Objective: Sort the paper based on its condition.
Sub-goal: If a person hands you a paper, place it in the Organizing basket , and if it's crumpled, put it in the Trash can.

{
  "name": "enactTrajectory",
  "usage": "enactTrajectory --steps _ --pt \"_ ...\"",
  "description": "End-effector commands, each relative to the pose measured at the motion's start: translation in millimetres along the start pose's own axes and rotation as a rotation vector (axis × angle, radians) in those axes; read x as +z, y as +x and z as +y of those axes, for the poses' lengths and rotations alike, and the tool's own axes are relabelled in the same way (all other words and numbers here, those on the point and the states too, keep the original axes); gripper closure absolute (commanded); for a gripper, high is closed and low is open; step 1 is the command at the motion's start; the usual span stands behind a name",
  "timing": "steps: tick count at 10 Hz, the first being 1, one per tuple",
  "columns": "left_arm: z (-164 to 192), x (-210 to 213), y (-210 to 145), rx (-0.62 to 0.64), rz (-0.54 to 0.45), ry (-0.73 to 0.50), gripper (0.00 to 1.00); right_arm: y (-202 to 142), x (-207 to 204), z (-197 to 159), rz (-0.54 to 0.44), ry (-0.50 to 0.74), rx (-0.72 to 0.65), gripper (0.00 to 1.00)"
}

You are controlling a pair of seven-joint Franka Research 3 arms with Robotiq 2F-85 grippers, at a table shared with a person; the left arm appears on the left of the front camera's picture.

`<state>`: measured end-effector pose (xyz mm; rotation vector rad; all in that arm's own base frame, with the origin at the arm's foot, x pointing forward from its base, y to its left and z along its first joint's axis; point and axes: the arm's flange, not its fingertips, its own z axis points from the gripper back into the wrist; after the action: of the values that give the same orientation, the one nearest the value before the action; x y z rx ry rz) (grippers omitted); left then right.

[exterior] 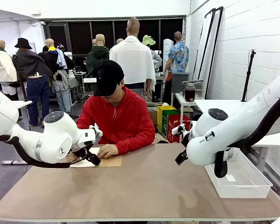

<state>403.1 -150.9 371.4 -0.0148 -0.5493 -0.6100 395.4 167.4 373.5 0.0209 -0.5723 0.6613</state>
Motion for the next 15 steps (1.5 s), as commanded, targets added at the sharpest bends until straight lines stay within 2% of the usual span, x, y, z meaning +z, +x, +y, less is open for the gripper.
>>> enactTrajectory --steps 1,14,15 --pt "0 0 0 0.000 0.000 0.000 0.00 0 0 0 0.000 0.000 0.000 0.00" --pt "-2 0 1 -0.005 0.000 0.000 0.00 0 0 0 0.000 0.000 0.000 0.00" --pt "-6 13 1 -0.014 -0.024 0.000 0.00 2 9 0 -0.012 -0.001 -0.009 0.00"
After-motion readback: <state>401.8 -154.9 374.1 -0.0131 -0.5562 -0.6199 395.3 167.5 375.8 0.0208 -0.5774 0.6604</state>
